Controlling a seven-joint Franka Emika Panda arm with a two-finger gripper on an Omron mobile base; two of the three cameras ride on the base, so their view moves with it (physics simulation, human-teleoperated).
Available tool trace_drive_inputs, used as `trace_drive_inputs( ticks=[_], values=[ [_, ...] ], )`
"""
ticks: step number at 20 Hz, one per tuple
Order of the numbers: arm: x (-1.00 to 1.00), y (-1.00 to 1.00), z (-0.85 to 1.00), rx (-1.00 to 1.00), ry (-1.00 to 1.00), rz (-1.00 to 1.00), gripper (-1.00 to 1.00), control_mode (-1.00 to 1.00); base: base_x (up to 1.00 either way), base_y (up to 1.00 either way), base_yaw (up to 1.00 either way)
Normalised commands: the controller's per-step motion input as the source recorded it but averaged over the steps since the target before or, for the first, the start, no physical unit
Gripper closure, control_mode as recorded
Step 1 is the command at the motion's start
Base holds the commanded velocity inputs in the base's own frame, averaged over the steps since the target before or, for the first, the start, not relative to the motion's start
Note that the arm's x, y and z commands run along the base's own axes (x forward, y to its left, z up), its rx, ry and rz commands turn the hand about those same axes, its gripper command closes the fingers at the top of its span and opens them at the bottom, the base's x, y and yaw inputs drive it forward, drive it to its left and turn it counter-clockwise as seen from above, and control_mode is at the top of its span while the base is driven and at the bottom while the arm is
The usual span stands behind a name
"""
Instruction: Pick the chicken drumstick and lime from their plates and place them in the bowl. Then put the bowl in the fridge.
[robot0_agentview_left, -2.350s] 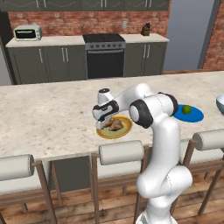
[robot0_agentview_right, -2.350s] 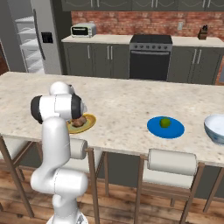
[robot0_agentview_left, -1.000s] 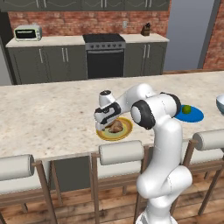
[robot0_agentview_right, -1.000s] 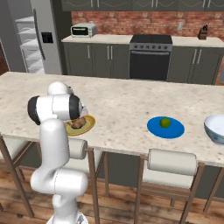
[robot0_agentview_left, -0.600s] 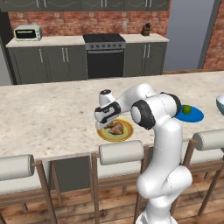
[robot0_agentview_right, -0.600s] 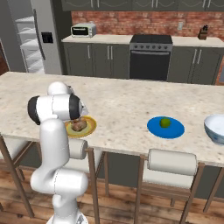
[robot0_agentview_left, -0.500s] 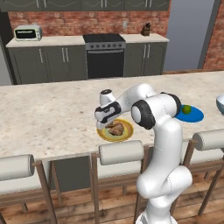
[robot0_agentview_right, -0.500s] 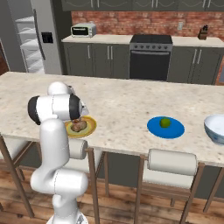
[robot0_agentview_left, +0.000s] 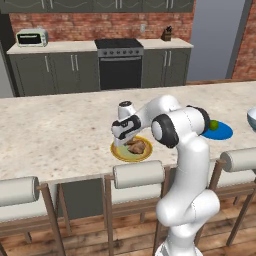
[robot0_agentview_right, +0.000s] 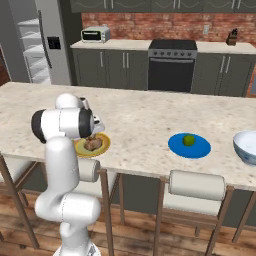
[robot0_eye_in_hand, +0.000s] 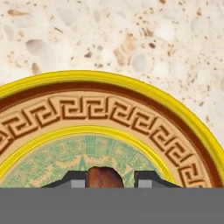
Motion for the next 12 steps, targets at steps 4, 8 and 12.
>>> trace_drive_inputs(
  ticks=[4,8,12],
  values=[
    [-0.11,0.0,0.58,0.0,0.0,0.0,1.0,-1.0,0.0,0.0,0.0],
    [-0.25,0.06,0.62,0.0,0.01,0.0,1.0,-1.0,0.0,0.0,0.0],
    [-0.21,-0.01,0.58,0.0,0.06,0.05,1.0,-1.0,0.0,0.0,0.0]
  ],
)
